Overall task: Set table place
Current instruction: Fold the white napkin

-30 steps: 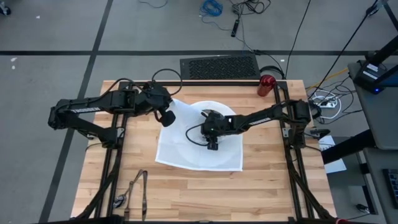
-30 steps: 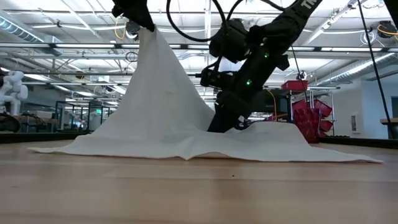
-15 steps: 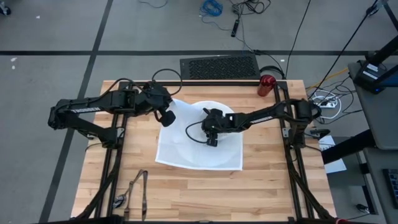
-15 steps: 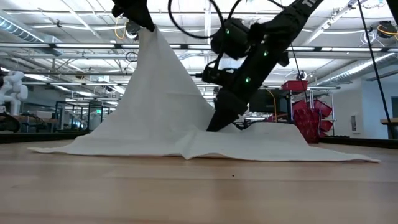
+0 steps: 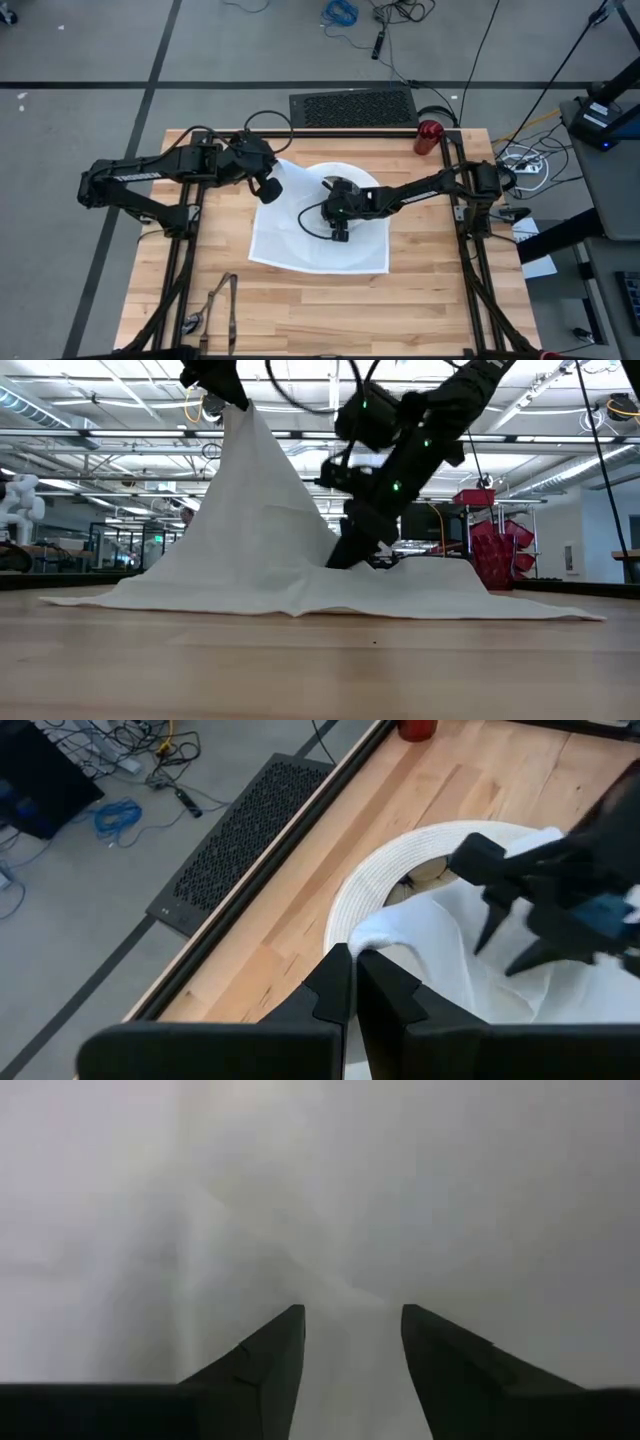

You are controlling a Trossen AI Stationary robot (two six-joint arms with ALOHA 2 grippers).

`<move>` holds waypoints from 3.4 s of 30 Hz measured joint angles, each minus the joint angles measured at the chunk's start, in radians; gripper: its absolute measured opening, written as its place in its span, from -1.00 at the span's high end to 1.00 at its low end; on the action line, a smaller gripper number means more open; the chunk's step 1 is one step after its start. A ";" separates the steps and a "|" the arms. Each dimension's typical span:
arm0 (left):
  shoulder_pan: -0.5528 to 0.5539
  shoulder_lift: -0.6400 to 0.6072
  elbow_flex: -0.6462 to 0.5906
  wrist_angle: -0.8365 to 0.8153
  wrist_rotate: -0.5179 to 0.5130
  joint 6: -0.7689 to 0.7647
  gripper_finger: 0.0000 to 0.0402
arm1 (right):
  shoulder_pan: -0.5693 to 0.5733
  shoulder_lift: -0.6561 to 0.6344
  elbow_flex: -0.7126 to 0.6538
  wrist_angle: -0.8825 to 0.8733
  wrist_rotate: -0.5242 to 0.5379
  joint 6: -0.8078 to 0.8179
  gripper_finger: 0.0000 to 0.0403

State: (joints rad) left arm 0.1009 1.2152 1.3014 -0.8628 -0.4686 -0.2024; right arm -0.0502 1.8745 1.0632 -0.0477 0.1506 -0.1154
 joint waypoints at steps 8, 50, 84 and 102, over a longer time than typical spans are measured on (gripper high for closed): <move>0.000 0.000 0.000 0.000 0.000 0.000 1.00 | -0.006 0.019 0.014 0.016 0.004 -0.046 0.26; 0.003 0.000 0.000 -0.017 0.000 -0.027 1.00 | 0.060 -0.441 0.014 -0.231 0.287 -0.031 1.00; 0.426 0.232 0.001 0.104 0.268 -0.024 1.00 | -0.195 -0.695 0.014 -0.607 0.298 0.313 1.00; 0.546 0.325 0.001 0.257 0.360 -0.018 1.00 | -0.060 -0.652 0.014 -0.034 -0.010 0.149 1.00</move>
State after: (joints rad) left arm 0.6472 1.5400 1.3022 -0.6054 -0.1086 -0.2206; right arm -0.1103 1.2228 1.0775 -0.0819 0.1402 0.0332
